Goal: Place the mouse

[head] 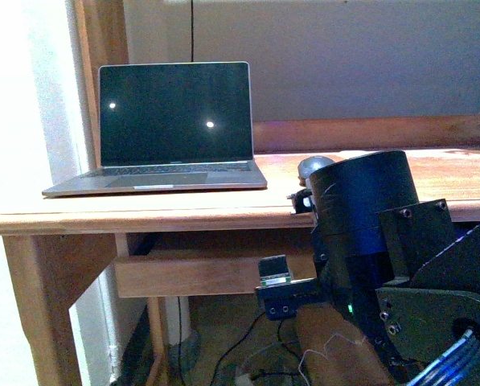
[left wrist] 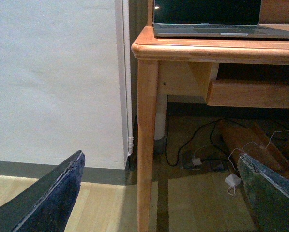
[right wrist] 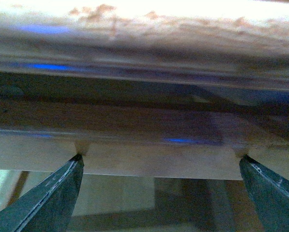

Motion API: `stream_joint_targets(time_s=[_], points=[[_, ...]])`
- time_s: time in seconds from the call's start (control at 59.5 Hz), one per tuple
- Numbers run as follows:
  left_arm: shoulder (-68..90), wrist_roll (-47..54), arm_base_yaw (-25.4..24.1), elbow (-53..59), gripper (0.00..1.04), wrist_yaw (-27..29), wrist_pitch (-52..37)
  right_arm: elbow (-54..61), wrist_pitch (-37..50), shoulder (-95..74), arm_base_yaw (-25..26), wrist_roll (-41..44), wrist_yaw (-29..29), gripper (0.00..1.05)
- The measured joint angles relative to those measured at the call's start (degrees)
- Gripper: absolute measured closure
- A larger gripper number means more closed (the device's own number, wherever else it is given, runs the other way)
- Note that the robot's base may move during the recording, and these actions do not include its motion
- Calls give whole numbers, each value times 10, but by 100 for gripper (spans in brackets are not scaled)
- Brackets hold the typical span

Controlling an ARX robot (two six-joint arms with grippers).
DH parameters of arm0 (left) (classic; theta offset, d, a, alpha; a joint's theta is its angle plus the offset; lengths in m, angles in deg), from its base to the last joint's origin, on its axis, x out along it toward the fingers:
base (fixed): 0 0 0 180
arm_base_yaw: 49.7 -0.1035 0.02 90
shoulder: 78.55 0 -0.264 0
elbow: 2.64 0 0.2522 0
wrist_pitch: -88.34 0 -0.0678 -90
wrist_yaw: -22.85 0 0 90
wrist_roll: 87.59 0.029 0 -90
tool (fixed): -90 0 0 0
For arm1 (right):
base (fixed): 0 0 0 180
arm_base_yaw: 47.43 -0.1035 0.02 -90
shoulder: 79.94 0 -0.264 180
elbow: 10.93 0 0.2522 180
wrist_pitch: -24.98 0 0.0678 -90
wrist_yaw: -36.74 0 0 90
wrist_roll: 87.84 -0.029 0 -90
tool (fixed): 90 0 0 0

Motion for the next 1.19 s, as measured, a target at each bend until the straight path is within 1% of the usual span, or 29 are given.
stream_joint_targets(time_s=[0.151, 0.252, 0.303, 0.387, 0.437, 0.487, 0.555, 0.605, 0.672, 0.756, 0.773, 0.79, 0.807, 0.84, 0.857, 0.874, 0.891, 0.924, 0.958, 0.975, 1.008, 1.109, 1.143, 1.193], points=[[0, 0, 0, 0, 8, 0, 0, 110, -42, 178, 37, -50, 13, 7], [0, 0, 0, 0, 8, 0, 0, 192, -61, 290, 52, -61, 15, 7], [0, 0, 0, 0, 8, 0, 0, 243, -83, 360, 64, -69, 30, 7], [0, 0, 0, 0, 8, 0, 0, 313, -118, 459, 84, -71, 35, 7], [0, 0, 0, 0, 8, 0, 0, 369, -173, 561, 112, -80, 43, 7], [0, 0, 0, 0, 8, 0, 0, 418, -246, 680, 138, -81, 44, 7], [0, 0, 0, 0, 8, 0, 0, 462, -340, 818, 157, -81, 47, 7], [0, 0, 0, 0, 8, 0, 0, 477, -393, 899, 173, -83, 52, 7], [0, 0, 0, 0, 8, 0, 0, 491, -419, 952, 190, -92, 46, 7], [0, 0, 0, 0, 8, 0, 0, 504, -419, 966, 190, -100, 22, 7], [0, 0, 0, 0, 8, 0, 0, 513, -405, 977, 194, -90, 41, 9], [0, 0, 0, 0, 8, 0, 0, 528, -381, 992, 202, -77, 79, 13], [0, 0, 0, 0, 8, 0, 0, 535, -368, 1000, 207, -70, 98, 14], [0, 0, 0, 0, 8, 0, 0, 564, -329, 1026, 219, -37, 166, 21], [0, 0, 0, 0, 8, 0, 0, 570, -322, 1031, 221, -32, 174, 22], [0, 0, 0, 0, 8, 0, 0, 572, -316, 1037, 224, -14, 210, 26], [0, 0, 0, 0, 8, -1, 0, 573, -315, 1041, 224, -8, 221, 27], [0, 0, 0, 0, 8, 0, 0, 573, -302, 1052, 224, 12, 244, 34], [0, 0, 0, 0, 8, 0, 0, 573, -299, 1057, 224, 23, 253, 39], [0, 0, 0, 0, 8, 0, 1, 573, -299, 1058, 225, 29, 253, 45], [0, 0, 0, 0, 8, 0, 1, 573, -300, 1057, 226, 37, 253, 52], [0, 0, 0, 0, 8, 0, 1, 573, -300, 1057, 227, 45, 253, 67], [0, 0, 0, 0, 8, 0, 1, 573, -300, 1057, 227, 47, 253, 74], [0, 0, 0, 0, 8, 0, 1, 573, -300, 1057, 227, 49, 253, 81]])
